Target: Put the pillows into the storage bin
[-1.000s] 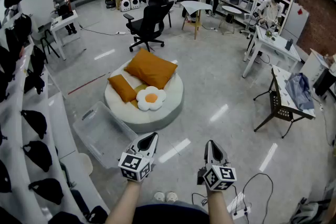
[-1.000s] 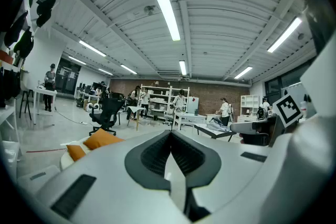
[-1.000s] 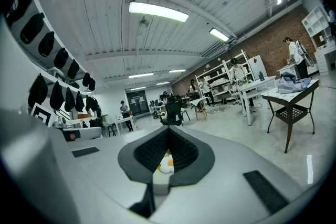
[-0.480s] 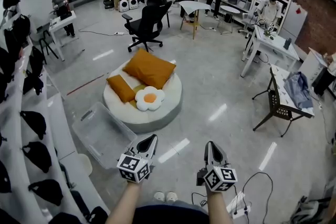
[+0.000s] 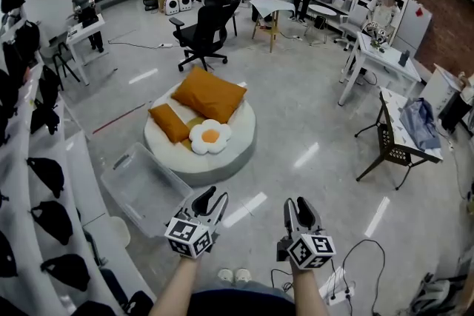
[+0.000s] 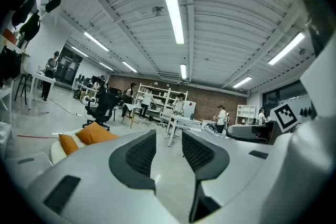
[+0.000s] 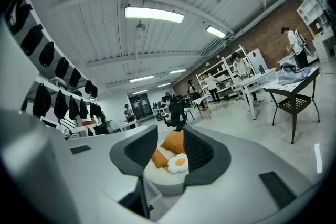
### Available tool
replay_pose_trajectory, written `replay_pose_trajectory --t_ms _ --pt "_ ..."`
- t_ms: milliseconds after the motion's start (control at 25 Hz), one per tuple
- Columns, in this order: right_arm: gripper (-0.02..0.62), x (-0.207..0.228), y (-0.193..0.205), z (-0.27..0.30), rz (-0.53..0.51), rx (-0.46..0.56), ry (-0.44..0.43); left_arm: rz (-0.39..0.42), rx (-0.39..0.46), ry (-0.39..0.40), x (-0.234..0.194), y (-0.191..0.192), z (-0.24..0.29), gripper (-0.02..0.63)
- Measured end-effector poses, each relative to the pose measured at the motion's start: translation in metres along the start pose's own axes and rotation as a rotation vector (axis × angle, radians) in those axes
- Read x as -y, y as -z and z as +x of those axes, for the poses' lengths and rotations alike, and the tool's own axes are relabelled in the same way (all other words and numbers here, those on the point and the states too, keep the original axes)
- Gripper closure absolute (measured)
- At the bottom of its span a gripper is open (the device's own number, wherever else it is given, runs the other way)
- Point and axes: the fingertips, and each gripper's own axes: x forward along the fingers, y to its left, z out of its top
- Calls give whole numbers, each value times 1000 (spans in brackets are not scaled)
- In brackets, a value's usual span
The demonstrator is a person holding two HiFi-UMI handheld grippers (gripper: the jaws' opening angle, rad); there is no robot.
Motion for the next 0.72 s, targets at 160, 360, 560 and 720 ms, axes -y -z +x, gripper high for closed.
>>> replay_pose_trajectory --t_ms 160,360,560,720 --pt "390 -3 7 3 10 -16 -3 -9 2 0 -3 2 -2 425" --pt "368 -7 7 8 16 -15 0 -12 2 -4 -10 0 -4 420" --pt "366 -17 7 14 15 -7 1 -10 15 -2 -20 -5 -8 419" --pt "365 -29 13 14 7 7 10 -5 31 5 -31 -8 -14 416"
